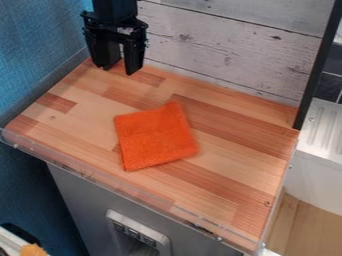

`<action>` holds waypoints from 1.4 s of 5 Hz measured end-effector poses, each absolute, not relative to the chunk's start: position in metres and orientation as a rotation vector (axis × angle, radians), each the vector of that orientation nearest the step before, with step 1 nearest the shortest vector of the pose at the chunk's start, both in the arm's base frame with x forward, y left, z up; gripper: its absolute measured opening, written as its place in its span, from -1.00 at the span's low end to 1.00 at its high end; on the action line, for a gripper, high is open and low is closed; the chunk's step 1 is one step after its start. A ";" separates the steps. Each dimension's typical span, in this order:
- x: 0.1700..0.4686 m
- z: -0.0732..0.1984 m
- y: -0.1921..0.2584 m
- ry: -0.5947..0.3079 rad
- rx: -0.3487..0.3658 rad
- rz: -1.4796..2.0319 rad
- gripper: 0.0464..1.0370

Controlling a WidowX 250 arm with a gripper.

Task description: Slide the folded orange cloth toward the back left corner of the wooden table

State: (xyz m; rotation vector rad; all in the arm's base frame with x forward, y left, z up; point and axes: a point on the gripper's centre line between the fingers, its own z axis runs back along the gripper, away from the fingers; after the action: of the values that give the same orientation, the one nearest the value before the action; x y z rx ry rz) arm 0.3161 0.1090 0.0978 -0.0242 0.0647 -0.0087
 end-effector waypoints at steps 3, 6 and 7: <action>0.307 0.093 0.067 0.037 -0.010 0.061 0.92; 0.310 0.089 0.039 -0.037 0.016 0.111 0.92; 0.303 0.086 0.032 -0.038 0.015 0.120 0.83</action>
State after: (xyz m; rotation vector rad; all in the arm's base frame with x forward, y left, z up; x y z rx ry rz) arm 0.3029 0.0320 0.0861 0.0150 -0.0379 0.1203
